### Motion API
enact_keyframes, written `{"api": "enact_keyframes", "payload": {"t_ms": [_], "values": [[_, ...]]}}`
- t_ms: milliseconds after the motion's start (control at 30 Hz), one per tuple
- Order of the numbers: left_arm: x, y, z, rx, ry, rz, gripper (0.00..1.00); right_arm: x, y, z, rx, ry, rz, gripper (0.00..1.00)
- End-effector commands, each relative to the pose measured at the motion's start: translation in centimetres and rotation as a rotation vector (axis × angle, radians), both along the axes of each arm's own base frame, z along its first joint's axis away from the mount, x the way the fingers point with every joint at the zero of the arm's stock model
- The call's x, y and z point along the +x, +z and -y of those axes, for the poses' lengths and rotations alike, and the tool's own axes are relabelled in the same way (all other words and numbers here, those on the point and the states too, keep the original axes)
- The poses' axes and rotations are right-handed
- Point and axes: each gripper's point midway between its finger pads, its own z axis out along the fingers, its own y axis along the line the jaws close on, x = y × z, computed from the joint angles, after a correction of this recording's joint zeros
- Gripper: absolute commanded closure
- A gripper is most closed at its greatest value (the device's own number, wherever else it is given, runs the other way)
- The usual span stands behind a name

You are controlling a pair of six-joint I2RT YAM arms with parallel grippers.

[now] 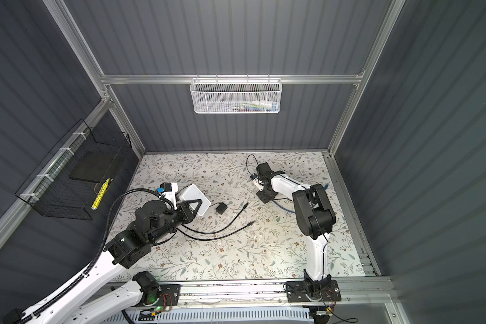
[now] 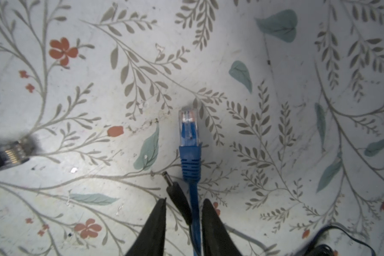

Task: Insert the plug into the switch port
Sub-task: 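Lower the right gripper and close it on the black barrel plug cord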

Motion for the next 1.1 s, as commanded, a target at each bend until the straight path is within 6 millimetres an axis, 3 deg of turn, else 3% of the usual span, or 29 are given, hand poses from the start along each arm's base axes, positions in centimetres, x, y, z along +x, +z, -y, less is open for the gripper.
{"api": "enact_keyframes", "payload": {"t_ms": [0, 733, 900, 1067], "values": [[0.1, 0.9, -0.3, -0.022, 0.016, 0.031, 1.00, 0.3, 0.1, -0.2, -0.004, 0.002, 0.004, 0.71], [0.2, 0.8, -0.2, -0.017, 0.017, 0.024, 1.00, 0.4, 0.1, -0.3, 0.007, -0.002, 0.014, 0.90], [0.3, 0.9, 0.0, -0.018, 0.013, 0.024, 1.00, 0.5, 2.0, -0.6, 0.062, -0.015, 0.041, 0.94], [0.4, 1.3, 0.5, -0.037, -0.004, 0.023, 1.00, -0.1, 5.5, -0.9, 0.139, -0.029, 0.081, 0.96]]}}
